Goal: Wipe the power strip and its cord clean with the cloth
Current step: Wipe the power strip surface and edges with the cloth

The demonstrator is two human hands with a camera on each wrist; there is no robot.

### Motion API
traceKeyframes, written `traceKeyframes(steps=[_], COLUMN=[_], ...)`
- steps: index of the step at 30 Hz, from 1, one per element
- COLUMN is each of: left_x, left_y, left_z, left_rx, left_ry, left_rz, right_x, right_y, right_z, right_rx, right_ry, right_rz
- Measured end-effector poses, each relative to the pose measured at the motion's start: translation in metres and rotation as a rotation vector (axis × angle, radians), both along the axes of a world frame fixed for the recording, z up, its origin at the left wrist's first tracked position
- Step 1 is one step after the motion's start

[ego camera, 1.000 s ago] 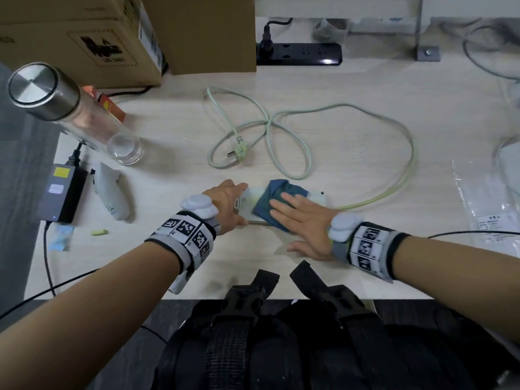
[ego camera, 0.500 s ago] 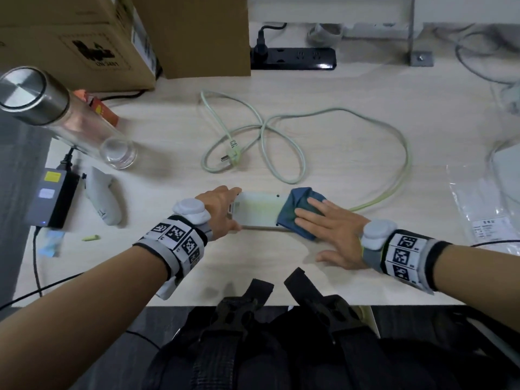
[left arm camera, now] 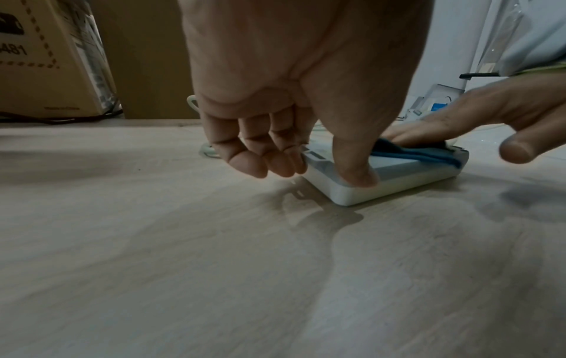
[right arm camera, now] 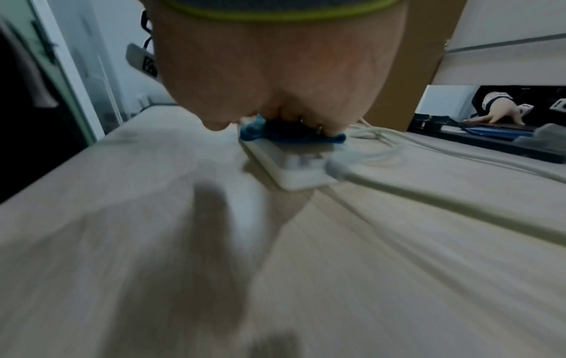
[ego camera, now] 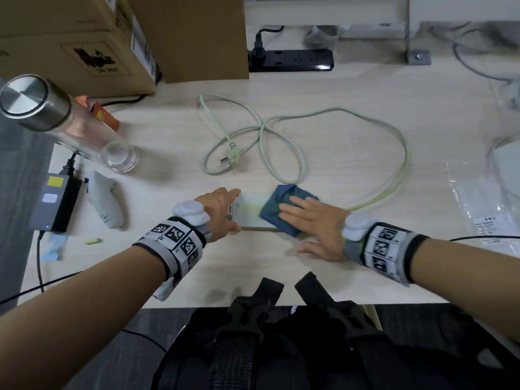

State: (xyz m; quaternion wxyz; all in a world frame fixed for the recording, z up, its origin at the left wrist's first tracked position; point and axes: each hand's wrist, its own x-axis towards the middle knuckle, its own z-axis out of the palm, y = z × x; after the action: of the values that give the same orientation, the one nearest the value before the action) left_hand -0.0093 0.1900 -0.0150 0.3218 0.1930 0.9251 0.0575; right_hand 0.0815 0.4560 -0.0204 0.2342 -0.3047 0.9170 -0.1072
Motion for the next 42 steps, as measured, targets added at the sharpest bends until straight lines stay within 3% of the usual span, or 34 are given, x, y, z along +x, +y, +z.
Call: traceKeyframes(steps=[5,12,14,21,23,30,33,39,42], left_x=[-0.001,0.000,0.000,0.002,0.001,0.000,-0.002,0.000,0.001], left_y=[0.002,0.002,0.002,0.004,0.004,0.005,0.004,0.006,0.005], left_z=[0.000,-0.003,-0.002,0.003,0.002,-0.003,-0.003,-0.001,-0.002], left_rx=[0.021,0.042,0.034,0.010,0.007,0.020,0.012,-0.041,-0.034], left_ry=[-0.017,-0.022,-0.019,0.011,-0.001,-0.007,-0.026,0.001,-0.009], left_rz=[0.001,0.017,0.012,-0.006,-0.006,-0.005,-0.025,-0.026,-0.024], right_x=[0.015,-0.019,-0.023,0.018,0.017,-0.015,-0.025,0.004,0.011], right_y=[0.035,-0.077,-0.084,0.038,0.049,-0.065,-0.084,0.020,0.044], right_z=[-0.002,-0.009,-0.008,-0.003,-0.005,-0.017,-0.021,-0.013,-0.015], right_rx=[0.029,-0.010,-0.007,-0.001,0.025,-0.072,-0.032,-0.016,-0.022], right_ry=[0.050,0.058,0.076,0.051,0.053,0.078,0.108,0.079,0.044], right_rz=[0.055,0.051,0.035,0.071,0.114,0.044,0.040,0.100,0.142])
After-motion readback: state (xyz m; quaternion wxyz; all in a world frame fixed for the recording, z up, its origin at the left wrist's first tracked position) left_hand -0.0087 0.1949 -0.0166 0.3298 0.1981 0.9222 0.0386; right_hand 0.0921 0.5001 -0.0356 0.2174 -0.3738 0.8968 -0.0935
